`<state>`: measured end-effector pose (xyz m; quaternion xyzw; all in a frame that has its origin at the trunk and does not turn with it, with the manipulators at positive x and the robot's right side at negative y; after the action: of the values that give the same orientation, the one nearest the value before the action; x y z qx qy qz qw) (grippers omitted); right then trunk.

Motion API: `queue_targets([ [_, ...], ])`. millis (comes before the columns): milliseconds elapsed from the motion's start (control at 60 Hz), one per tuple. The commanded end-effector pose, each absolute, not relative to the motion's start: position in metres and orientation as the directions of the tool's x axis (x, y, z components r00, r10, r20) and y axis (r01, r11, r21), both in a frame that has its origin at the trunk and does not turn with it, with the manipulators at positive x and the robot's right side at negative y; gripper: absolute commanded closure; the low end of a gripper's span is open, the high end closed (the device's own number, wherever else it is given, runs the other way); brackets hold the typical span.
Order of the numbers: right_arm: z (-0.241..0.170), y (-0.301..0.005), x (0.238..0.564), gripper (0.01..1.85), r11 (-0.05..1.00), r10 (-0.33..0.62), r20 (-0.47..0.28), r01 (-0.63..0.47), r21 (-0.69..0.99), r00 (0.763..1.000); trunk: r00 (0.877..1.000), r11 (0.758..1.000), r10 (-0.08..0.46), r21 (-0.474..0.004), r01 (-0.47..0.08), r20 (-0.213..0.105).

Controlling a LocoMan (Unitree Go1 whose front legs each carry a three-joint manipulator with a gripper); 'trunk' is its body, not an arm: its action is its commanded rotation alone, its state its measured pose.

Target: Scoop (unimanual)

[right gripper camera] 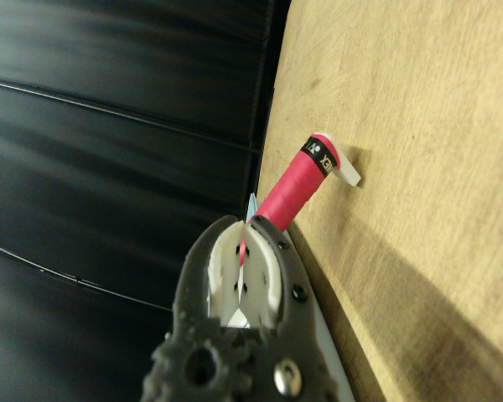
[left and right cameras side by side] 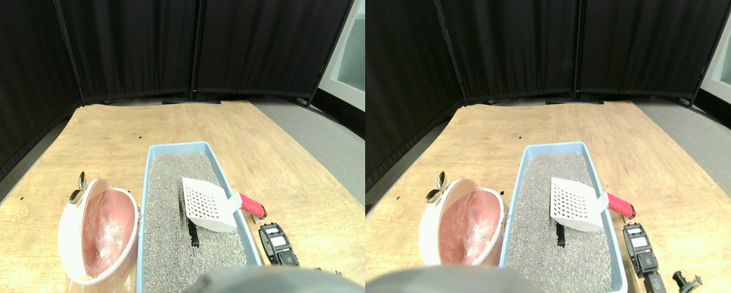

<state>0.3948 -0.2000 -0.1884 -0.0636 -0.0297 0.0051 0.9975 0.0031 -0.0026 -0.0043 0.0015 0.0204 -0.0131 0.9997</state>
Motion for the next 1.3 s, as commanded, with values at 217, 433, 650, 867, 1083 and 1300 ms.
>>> queue_targets([
  [217, -0.180, -0.199, 0.394, 1.42, 0.993, 0.029, 0.128, -0.015, -0.114, 0.991, 0.999, 1.000, -0.017, -0.006, 0.017, -0.038],
  [433, -0.179, -0.196, 0.397, 1.43, 0.992, 0.038, 0.127, -0.022, -0.124, 0.991, 0.999, 1.000, -0.018, -0.010, 0.018, -0.040],
  [650, -0.181, -0.196, 0.400, 1.44, 0.995, 0.057, 0.151, -0.043, -0.092, 0.987, 0.999, 1.000, -0.024, -0.006, 0.024, -0.045],
  [867, -0.184, -0.203, 0.409, 1.21, 0.999, 0.054, 0.128, -0.053, -0.013, 0.990, 0.998, 0.999, -0.032, -0.011, 0.031, -0.049],
  [1083, -0.183, -0.206, 0.413, 1.00, 0.997, 0.057, 0.110, -0.062, 0.042, 0.992, 0.998, 0.999, -0.035, -0.020, 0.034, -0.050],
  [1300, -0.185, -0.208, 0.418, 1.00, 0.994, 0.069, 0.111, -0.078, 0.073, 0.991, 0.998, 0.999, -0.033, -0.028, 0.031, -0.051],
])
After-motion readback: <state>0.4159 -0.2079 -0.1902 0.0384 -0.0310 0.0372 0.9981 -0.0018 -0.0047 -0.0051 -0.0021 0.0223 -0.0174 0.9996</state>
